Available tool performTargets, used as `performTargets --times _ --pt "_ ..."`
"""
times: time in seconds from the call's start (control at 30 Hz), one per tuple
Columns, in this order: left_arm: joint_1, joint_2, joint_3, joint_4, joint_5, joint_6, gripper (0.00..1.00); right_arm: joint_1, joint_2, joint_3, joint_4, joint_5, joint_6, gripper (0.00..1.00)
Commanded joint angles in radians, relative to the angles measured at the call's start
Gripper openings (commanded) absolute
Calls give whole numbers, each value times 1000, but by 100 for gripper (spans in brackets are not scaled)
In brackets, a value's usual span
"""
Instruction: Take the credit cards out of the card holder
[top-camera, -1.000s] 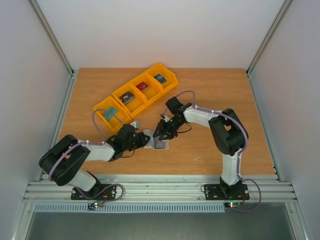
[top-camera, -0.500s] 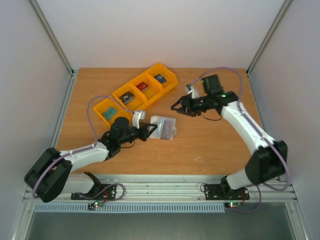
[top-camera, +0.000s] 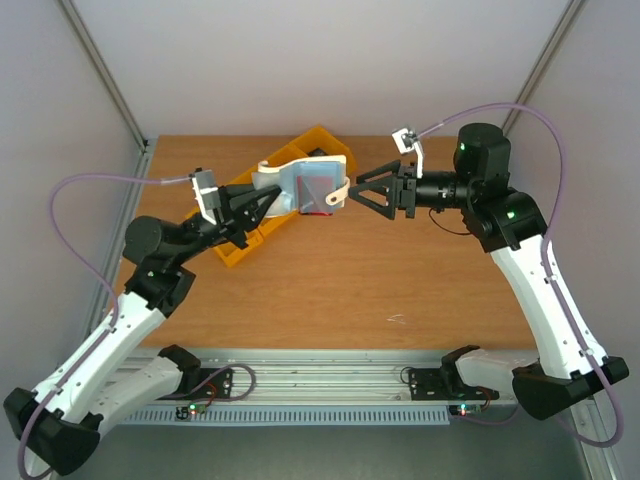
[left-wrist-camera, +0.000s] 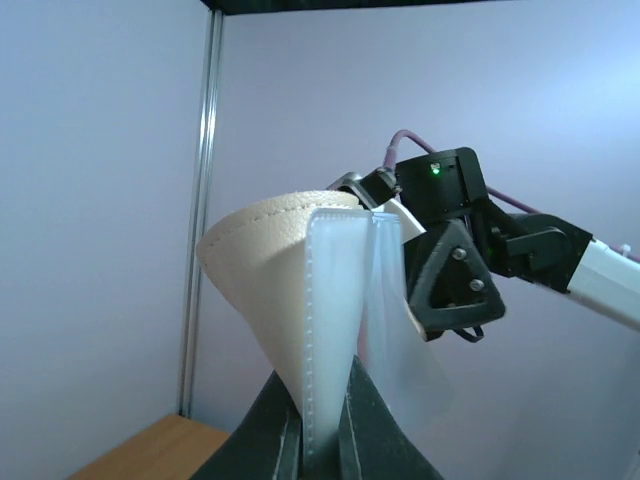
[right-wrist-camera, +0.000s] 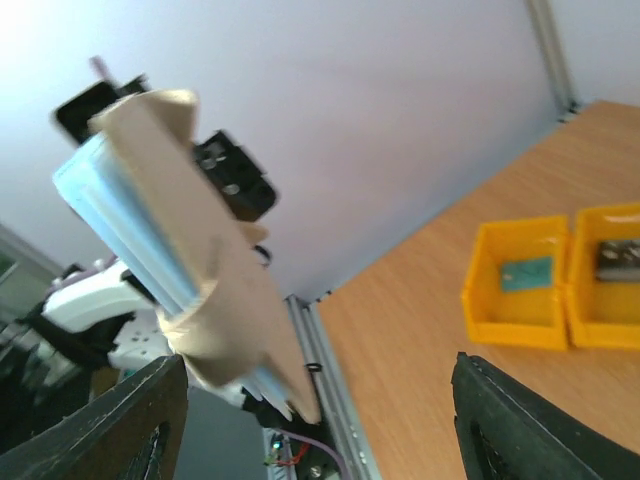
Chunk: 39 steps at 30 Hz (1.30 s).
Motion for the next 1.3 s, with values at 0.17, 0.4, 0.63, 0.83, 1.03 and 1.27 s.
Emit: performTargets --times 0.17,0.4,0.63,0.83,1.03,1.27 --pt "47 -56 76 -93 -30 -101 0 130 41 141 -22 41 -120 72" --pt "97 -8 14 -277 -147 -383 0 135 79 76 -108 189 -103 76" --pt "97 58 -81 -348 -236 -400 0 118 126 74 -247 316 -60 77" --pt "97 28 -140 -359 -255 -395 0 118 137 40 -269 364 -22 78" --pt "97 5 -175 -368 -250 -416 0 118 157 58 -309 395 -21 78" --pt "97 -9 -184 -373 -251 -410 0 118 156 44 -325 387 -8 78"
